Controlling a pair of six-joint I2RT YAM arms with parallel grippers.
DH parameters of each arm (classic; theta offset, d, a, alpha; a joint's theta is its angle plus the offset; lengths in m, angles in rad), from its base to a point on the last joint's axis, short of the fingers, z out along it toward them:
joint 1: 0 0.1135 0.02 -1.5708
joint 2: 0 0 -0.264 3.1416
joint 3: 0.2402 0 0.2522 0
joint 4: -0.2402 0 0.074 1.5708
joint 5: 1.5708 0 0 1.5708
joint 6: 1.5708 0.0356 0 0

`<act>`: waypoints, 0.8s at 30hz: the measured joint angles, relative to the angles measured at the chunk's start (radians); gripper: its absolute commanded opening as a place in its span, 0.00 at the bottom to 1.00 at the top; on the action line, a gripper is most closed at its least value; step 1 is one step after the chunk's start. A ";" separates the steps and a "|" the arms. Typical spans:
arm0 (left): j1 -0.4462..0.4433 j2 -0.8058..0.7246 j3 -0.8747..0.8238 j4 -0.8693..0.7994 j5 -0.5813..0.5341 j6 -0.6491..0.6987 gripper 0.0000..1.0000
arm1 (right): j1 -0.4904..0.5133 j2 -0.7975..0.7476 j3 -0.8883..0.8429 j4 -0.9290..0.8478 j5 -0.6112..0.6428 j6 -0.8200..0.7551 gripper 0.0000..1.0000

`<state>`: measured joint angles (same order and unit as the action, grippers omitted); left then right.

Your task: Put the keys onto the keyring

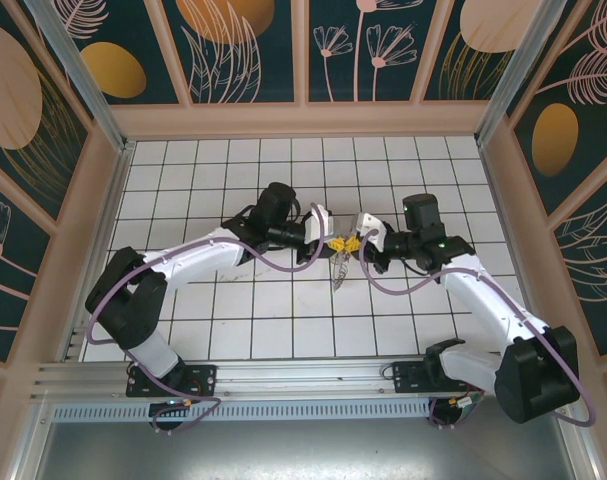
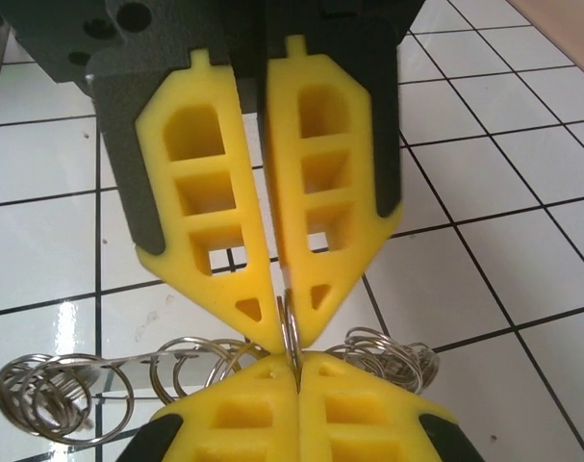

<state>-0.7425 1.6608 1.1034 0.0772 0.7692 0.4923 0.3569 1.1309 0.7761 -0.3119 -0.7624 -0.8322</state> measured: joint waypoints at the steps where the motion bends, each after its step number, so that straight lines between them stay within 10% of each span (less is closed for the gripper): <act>1: 0.000 0.004 0.013 -0.025 -0.003 0.014 0.15 | 0.006 0.001 0.005 -0.007 0.014 0.000 0.00; 14: -0.003 0.031 0.092 -0.195 -0.046 0.121 0.00 | 0.057 0.035 0.060 -0.090 0.129 -0.005 0.00; 24: -0.004 0.000 -0.018 -0.016 -0.009 0.032 0.00 | 0.052 0.014 0.026 -0.065 0.106 -0.011 0.16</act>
<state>-0.7464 1.6611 1.0859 0.0612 0.7605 0.5243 0.4088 1.1454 0.8024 -0.3767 -0.6559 -0.8433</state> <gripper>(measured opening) 0.058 0.137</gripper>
